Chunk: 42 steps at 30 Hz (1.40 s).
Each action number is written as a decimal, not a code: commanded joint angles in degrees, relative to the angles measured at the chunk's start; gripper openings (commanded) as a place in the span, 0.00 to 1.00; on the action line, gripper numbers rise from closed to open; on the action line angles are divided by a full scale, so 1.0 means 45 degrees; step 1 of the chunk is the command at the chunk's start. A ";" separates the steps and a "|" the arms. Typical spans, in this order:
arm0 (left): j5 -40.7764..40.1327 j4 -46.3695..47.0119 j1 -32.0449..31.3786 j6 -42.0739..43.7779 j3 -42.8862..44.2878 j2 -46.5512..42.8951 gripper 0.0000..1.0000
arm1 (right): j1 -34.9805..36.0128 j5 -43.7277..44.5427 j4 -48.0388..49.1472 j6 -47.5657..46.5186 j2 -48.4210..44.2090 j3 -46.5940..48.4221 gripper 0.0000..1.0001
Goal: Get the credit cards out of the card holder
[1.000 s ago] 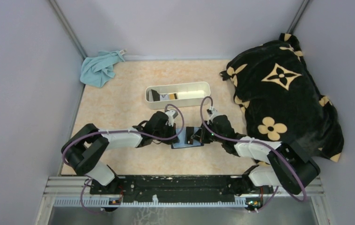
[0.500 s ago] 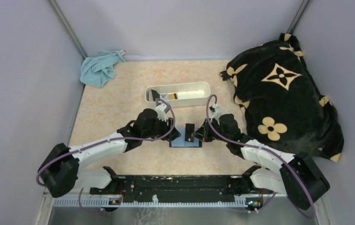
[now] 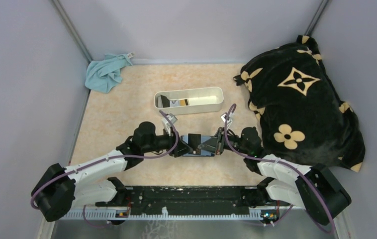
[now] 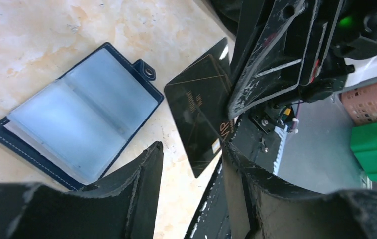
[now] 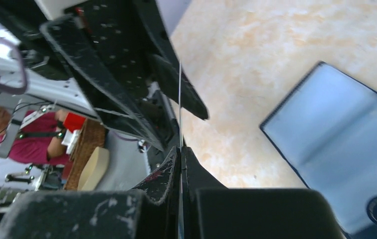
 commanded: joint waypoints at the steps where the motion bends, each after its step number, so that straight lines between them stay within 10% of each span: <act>1: 0.0968 0.1585 0.0129 -0.0295 -0.0283 -0.0377 0.54 | -0.0105 -0.1333 0.2600 0.0489 0.0055 0.0081 0.00; 15: 0.1728 0.2534 0.0238 -0.0761 -0.0078 -0.0108 0.02 | -0.0105 -0.1669 0.3919 0.0884 0.1111 0.0086 0.00; 20: 0.1508 0.2244 0.0271 -0.0711 -0.0059 -0.0242 0.00 | -0.0103 -0.1570 0.3958 0.0888 0.1247 0.0095 0.00; 23: 0.0250 0.0946 0.0483 -0.0622 0.0451 -0.0253 0.00 | -0.0115 -0.1059 0.3728 0.0803 0.1116 0.0053 0.25; 27: -0.0511 -0.1739 0.2062 -0.0586 0.2378 0.0431 0.00 | -0.0142 0.0184 0.1909 0.0060 0.0428 0.0084 0.41; 42: -0.3591 -1.1678 0.5041 0.1302 1.3620 0.7590 0.00 | -0.0216 0.1750 -0.2600 -0.2631 -0.0386 0.1014 0.42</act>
